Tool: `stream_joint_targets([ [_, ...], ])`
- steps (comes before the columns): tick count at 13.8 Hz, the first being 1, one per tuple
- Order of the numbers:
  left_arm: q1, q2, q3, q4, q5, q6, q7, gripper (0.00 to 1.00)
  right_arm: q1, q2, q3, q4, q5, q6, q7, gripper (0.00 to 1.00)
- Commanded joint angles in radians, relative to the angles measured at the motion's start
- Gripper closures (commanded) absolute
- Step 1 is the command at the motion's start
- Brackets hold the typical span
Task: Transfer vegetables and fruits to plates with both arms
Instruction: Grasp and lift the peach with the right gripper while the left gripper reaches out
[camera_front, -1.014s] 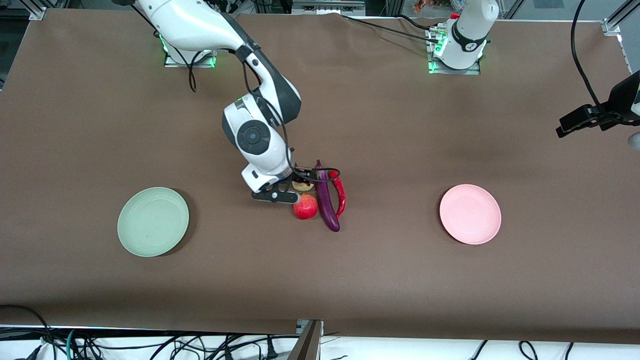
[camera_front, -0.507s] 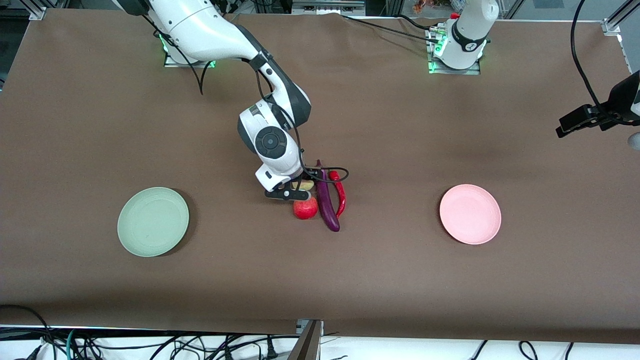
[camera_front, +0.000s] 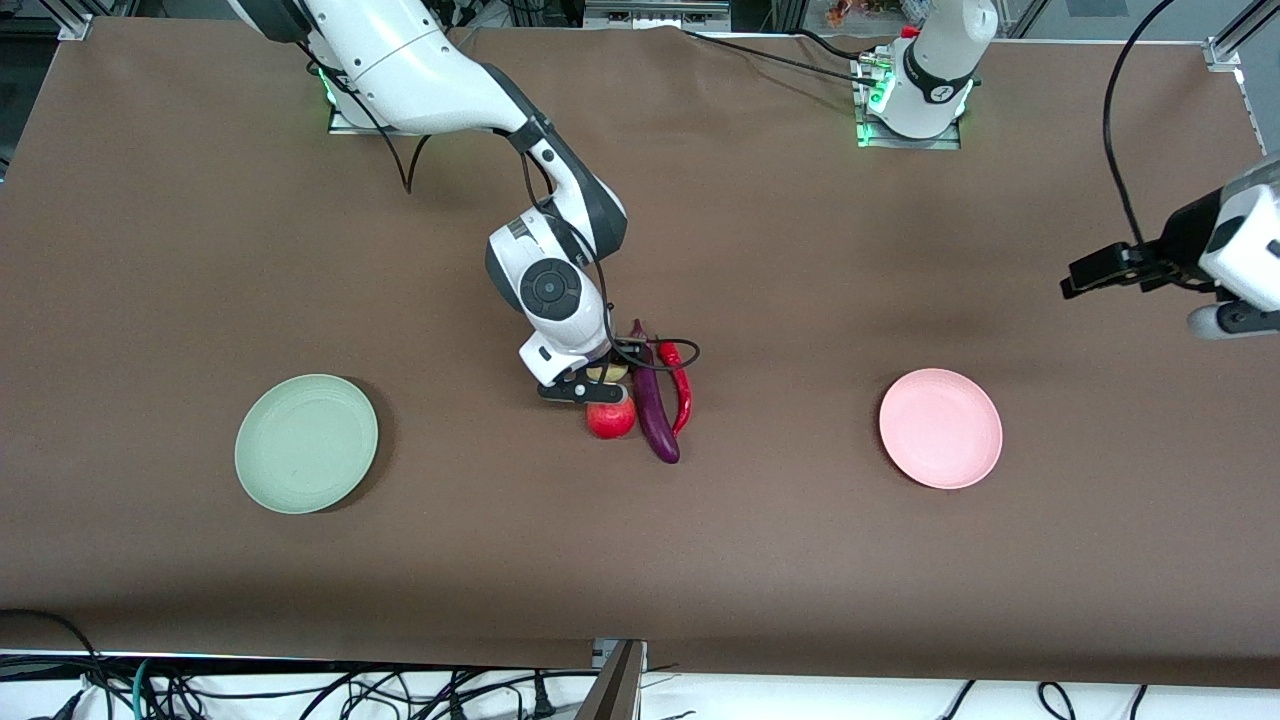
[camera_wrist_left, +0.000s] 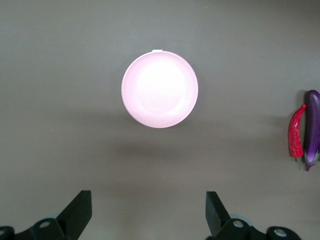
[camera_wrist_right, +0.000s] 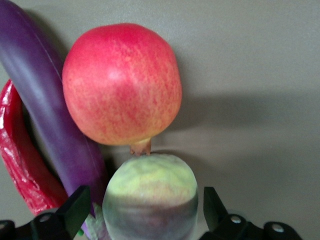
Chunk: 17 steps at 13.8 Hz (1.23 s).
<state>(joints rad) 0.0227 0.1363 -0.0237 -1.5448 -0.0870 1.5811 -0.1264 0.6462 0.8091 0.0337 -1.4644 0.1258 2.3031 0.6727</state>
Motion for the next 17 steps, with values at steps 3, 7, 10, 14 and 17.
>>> stream_joint_targets([
  [3, -0.111, 0.130, -0.024, 0.041, 0.003, 0.030, -0.094, 0.00, 0.009, 0.005, -0.011, 0.002, -0.031, 0.022, 0.010, 0.67],
  [7, -0.225, 0.343, -0.025, 0.213, -0.039, 0.071, -0.300, 0.00, -0.023, -0.088, -0.031, 0.018, -0.026, -0.109, -0.018, 0.77],
  [10, -0.230, 0.466, -0.024, 0.253, -0.186, 0.138, -0.372, 0.00, -0.127, -0.183, -0.032, 0.018, -0.017, -0.247, -0.126, 0.77],
  [14, -0.372, 0.551, -0.016, 0.247, -0.181, 0.287, -0.565, 0.00, -0.293, -0.229, -0.049, 0.018, -0.028, -0.359, -0.377, 0.77],
  [17, -0.428, 0.600, -0.022, 0.215, -0.180, 0.396, -0.610, 0.00, -0.403, -0.231, -0.090, 0.016, -0.032, -0.384, -0.621, 0.77],
])
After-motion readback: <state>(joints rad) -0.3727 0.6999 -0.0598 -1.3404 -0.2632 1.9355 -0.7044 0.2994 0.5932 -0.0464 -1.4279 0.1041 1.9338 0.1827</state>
